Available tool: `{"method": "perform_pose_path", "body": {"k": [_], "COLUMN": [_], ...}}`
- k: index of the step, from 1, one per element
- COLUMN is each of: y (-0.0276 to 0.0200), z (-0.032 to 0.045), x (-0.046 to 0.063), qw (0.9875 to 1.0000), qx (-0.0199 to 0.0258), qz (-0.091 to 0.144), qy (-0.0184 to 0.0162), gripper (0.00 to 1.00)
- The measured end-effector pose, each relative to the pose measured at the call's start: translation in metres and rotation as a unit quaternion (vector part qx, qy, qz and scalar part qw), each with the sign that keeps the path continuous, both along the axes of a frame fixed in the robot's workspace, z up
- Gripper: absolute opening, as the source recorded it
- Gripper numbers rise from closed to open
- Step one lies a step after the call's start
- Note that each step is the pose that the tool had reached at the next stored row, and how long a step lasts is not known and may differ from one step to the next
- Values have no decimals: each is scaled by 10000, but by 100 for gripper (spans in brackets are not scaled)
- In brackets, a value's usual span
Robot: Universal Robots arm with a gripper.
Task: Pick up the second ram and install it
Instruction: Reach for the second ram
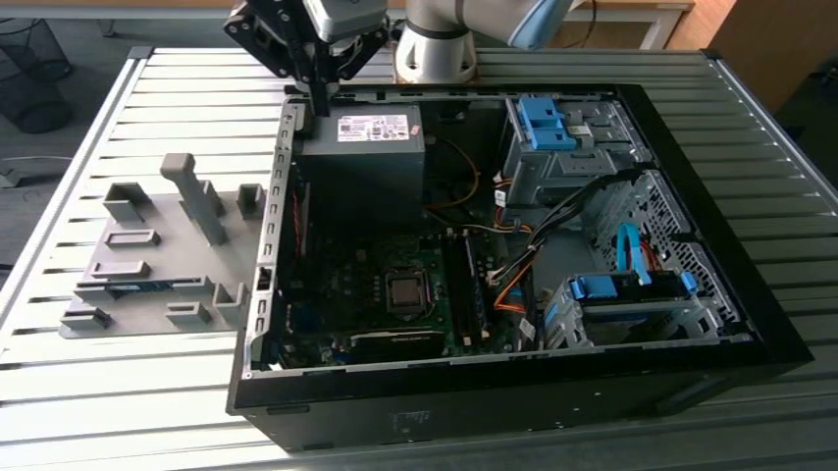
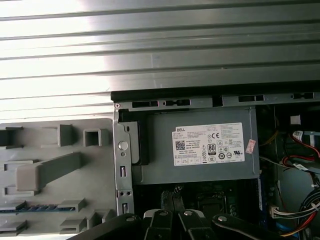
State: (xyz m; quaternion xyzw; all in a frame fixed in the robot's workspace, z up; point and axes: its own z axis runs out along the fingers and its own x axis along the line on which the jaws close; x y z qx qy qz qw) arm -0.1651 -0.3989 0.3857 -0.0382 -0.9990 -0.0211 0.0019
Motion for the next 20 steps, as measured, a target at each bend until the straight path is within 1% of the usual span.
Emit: {"method": "perform_pose_path", "body": {"k": [15,20], "y": [0,0], "z": [-6,-6], "x": [-86,-92], "qw": [10000,10000], "qx": [0,0], "qz": [0,0], "qy": [4,4], "gripper": [11,11]}}
